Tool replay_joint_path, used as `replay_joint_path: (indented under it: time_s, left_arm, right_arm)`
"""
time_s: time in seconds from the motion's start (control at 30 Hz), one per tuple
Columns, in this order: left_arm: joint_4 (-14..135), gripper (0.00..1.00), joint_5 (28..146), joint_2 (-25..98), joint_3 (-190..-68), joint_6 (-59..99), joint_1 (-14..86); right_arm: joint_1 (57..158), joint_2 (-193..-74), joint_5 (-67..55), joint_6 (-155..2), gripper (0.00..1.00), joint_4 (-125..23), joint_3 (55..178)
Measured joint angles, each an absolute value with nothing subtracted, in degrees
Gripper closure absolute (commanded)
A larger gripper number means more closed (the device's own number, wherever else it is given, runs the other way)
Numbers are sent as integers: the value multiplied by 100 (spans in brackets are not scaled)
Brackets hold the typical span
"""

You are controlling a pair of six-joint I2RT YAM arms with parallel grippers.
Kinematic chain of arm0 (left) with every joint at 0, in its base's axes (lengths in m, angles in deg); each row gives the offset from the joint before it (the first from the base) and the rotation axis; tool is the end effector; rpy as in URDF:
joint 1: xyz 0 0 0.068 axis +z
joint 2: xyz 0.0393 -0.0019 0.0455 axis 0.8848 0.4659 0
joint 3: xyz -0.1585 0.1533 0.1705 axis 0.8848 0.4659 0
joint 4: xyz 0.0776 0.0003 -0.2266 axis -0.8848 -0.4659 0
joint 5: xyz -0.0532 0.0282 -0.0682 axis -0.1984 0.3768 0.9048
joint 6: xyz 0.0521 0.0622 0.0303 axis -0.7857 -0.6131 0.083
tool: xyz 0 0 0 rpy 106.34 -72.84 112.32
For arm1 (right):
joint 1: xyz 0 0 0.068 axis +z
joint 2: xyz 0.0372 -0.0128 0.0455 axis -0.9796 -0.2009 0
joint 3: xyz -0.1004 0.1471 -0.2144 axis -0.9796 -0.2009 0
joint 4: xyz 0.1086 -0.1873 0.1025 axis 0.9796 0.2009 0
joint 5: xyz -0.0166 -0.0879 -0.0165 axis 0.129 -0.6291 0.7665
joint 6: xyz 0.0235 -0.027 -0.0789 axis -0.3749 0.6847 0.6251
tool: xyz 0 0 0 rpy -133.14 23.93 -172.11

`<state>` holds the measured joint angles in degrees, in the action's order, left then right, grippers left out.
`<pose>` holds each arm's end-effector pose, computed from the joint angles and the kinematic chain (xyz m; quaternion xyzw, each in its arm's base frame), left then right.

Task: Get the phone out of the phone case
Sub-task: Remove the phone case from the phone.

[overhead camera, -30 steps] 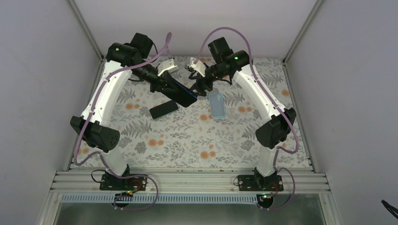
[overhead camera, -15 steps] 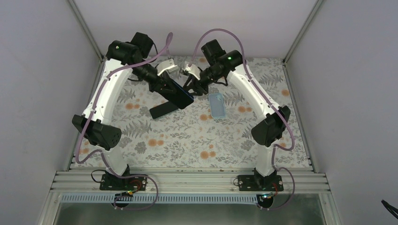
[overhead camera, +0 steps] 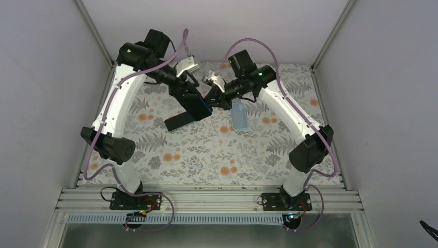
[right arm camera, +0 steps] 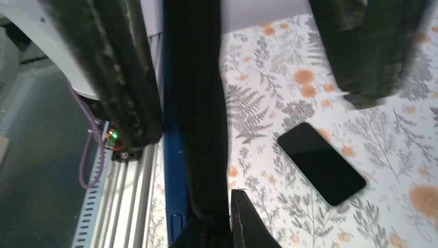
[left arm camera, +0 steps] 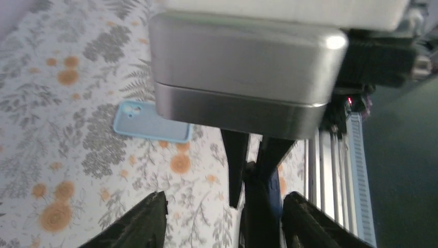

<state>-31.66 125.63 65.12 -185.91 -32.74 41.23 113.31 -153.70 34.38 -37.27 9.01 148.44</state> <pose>0.2739 -0.1651 0.4070 0.5339 0.7255 -0.3493 0.2580 0.2626 0.2521 0.3598 -0.5852 0.6563 0.3907 0.2722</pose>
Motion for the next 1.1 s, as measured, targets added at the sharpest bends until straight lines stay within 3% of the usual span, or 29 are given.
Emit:
replay_joint_path:
  time_s: [0.1,0.13,0.37,0.53,0.73,0.83,1.1]
  left_arm:
    - [-2539,3,12574,6237,-18213,-3285,4119]
    - [-2362,0,12511,6075,-18018,-3265,4108]
    - [-1216,0,11315,4527,-17072,-3001,4102]
    - [259,0,9582,3633,-16353,-2782,3820]
    - [3310,0,6867,3504,-13594,-3228,2399]
    - [4252,0,6194,4051,-12565,-3458,1877]
    - [5262,0,6126,4768,-13197,-2966,1649]
  right_arm:
    - [11094,-15355,3858,-3797,97,807,14747]
    - [11027,-15355,3934,-3802,97,812,14743]
    - [10214,-15311,4105,-3918,97,748,14743]
    - [9884,-15287,3722,-4525,97,353,14747]
    - [9857,-15318,2925,-5754,97,-478,14879]
    - [9855,-15416,2459,-6254,96,-873,15099]
    - [9851,-15787,1792,-6809,97,-1328,15390]
